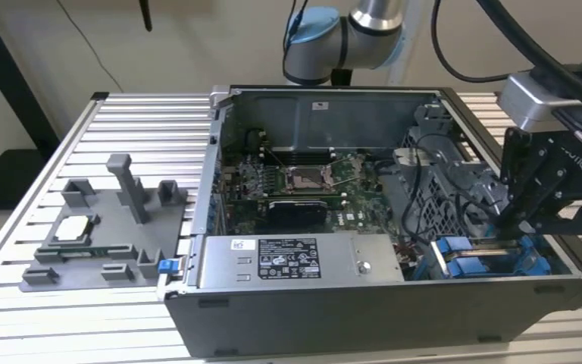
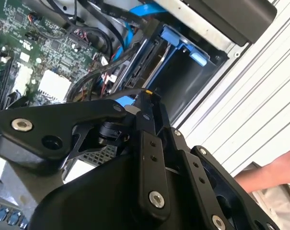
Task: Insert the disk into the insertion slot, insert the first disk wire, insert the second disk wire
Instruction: 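Insert the first disk wire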
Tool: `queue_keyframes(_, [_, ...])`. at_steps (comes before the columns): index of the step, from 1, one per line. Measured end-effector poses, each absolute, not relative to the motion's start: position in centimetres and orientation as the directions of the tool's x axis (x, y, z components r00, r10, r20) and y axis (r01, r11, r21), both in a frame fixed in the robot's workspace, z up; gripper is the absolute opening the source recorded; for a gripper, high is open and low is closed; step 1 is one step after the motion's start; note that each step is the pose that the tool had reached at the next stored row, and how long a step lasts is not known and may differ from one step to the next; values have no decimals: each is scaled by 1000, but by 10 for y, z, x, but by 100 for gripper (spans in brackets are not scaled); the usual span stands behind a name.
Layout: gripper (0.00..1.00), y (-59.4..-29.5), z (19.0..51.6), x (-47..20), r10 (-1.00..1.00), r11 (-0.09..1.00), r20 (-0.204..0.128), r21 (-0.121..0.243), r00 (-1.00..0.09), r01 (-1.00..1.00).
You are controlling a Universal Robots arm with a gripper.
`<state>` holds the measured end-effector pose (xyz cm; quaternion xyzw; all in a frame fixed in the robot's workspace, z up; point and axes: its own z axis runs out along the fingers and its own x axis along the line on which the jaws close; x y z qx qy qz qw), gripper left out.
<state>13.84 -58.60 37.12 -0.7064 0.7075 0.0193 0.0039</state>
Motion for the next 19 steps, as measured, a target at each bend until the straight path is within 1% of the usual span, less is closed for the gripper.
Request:
queue_keyframes(5, [0, -587, 368, 151, -999, 1, -33, 36, -2, -999])
queue_keyframes(19, [0, -587, 366, 154, -999, 1, -34, 42, -2, -999])
